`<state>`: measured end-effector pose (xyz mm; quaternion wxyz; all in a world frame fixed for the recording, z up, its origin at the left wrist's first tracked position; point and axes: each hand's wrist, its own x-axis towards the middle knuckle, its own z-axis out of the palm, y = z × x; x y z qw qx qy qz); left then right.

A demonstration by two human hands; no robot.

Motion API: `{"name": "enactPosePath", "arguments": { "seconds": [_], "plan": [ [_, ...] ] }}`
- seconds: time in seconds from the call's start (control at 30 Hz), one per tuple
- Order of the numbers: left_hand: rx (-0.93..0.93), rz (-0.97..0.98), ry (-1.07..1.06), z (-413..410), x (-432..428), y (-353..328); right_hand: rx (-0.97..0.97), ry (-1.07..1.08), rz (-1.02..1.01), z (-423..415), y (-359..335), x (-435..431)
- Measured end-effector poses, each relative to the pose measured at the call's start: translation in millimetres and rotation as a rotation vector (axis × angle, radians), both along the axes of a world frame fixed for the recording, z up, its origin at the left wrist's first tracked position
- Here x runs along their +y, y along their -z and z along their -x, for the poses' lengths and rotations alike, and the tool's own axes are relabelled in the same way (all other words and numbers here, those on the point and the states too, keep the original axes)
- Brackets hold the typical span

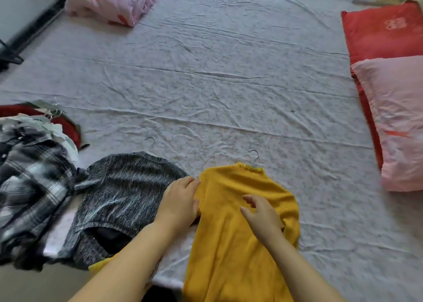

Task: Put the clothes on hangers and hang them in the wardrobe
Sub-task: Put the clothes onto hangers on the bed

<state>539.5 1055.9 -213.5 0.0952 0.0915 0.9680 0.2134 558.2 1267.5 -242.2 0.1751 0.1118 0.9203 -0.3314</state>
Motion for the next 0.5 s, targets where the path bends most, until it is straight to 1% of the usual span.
{"name": "enactPosePath", "arguments": {
  "seconds": [0.07, 0.17, 0.27, 0.5],
  "plan": [
    [0.088, 0.008, -0.050, -12.5, -18.0, -14.0, 0.046, -0.076, 0.005, 1.4, -16.2, -19.1],
    [0.022, 0.073, -0.146, -34.8, -48.0, -24.4, 0.106, -0.190, 0.002, 2.6, -35.0, -48.8],
    [-0.003, 0.122, -0.211, -61.4, -83.8, -28.0, 0.125, -0.296, -0.027, -2.1, -47.6, -81.8],
    [0.004, 0.140, -0.396, -133.6, -174.6, -43.8, 0.149, -0.562, -0.114, -35.2, -66.7, -180.1]
  ]
}}
